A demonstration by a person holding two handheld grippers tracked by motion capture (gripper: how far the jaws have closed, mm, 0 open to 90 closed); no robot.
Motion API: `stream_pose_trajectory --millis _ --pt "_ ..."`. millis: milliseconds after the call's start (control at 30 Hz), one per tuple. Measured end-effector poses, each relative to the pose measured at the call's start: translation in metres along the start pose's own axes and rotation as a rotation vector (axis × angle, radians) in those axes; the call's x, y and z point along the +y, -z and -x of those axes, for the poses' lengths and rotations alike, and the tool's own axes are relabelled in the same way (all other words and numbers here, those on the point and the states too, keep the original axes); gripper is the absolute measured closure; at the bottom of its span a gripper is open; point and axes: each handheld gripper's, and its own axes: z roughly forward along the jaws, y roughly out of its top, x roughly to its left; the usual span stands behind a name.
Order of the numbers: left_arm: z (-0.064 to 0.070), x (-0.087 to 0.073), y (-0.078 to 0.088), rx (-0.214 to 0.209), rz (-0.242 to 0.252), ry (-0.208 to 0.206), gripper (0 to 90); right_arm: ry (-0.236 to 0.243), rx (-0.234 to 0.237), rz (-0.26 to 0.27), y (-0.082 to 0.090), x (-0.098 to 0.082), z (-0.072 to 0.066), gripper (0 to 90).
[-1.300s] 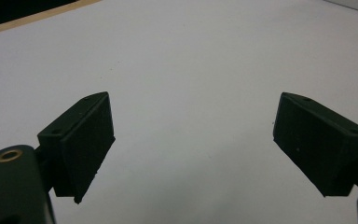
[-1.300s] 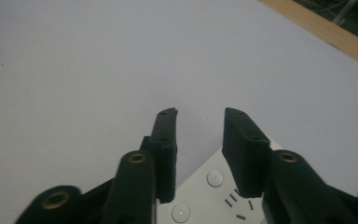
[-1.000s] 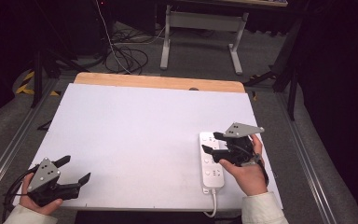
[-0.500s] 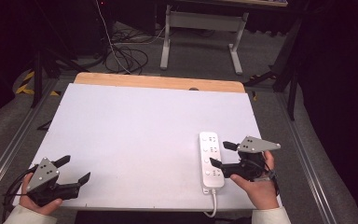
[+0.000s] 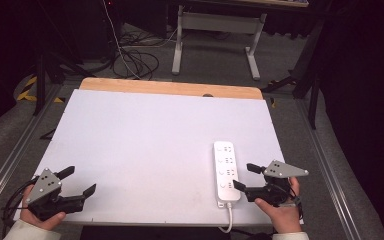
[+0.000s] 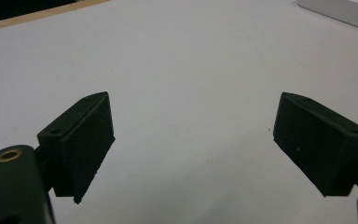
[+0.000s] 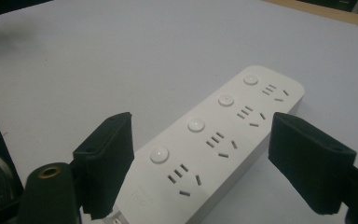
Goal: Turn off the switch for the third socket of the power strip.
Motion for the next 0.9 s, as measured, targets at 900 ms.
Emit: stream_pose_trajectory --millis 900 --pt "-0.003 -0.004 0.003 -0.007 -0.018 0.014 13.2 -0.035 -0.057 -0.03 -0.007 -0.045 0.002 22.1"
